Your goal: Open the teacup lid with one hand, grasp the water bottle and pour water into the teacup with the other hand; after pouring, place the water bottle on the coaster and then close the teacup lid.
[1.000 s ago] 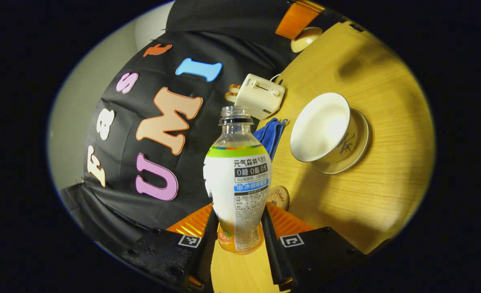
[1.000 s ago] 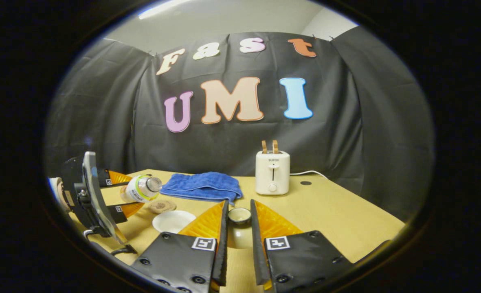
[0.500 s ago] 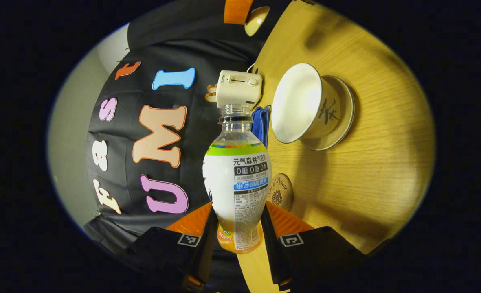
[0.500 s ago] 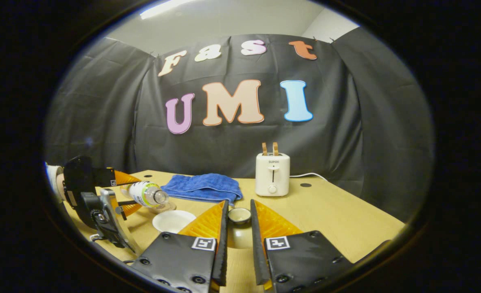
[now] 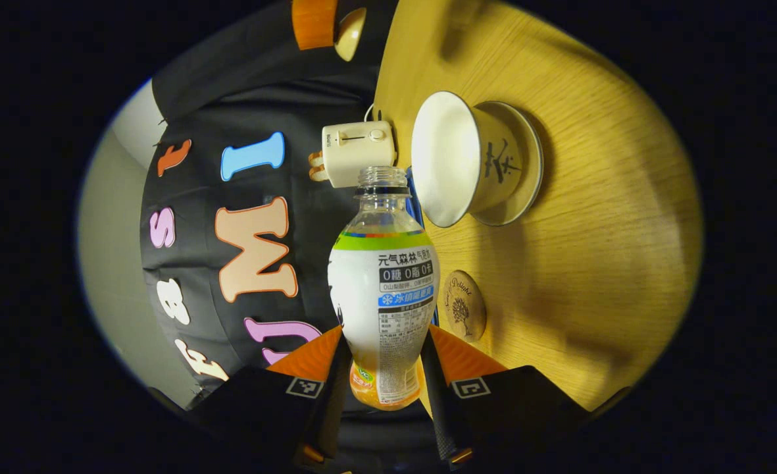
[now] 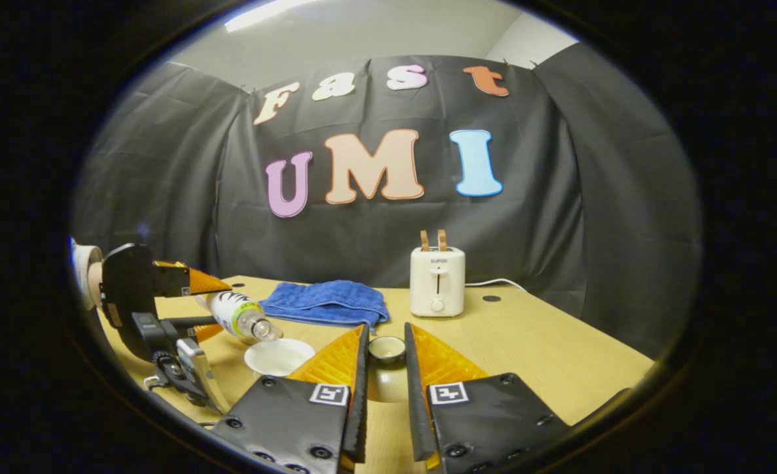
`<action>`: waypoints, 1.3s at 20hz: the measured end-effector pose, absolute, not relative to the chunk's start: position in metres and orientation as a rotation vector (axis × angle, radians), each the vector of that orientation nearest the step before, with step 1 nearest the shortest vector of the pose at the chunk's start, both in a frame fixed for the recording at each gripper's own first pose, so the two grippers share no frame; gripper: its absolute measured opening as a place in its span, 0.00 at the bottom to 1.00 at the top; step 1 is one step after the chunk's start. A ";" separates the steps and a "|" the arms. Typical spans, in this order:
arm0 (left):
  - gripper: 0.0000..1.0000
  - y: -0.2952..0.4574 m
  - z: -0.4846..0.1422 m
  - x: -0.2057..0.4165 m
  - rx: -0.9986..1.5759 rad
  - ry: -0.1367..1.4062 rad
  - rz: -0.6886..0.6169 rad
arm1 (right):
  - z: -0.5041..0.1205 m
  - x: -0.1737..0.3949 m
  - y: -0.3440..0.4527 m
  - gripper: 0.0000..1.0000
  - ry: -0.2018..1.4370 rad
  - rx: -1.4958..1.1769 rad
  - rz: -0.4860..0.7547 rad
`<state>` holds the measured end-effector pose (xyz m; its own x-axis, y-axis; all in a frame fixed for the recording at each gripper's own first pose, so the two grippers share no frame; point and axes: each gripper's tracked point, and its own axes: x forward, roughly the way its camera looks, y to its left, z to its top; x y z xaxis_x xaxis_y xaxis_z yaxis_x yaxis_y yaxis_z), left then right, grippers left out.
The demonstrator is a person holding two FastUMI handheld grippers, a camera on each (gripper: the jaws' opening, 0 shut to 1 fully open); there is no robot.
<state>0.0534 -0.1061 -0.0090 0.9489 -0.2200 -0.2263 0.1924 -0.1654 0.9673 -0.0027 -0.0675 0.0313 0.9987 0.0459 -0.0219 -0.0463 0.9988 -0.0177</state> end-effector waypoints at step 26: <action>0.56 -0.111 0.031 0.063 2.128 -0.078 -0.367 | 0.029 -0.008 -0.074 0.30 0.024 -0.017 0.044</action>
<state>0.0631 -0.1108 0.0310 0.9531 -0.1967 -0.2301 0.0854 -0.5544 0.8278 -0.0079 -0.0742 0.0286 0.9988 0.0435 -0.0241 -0.0439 0.9989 -0.0167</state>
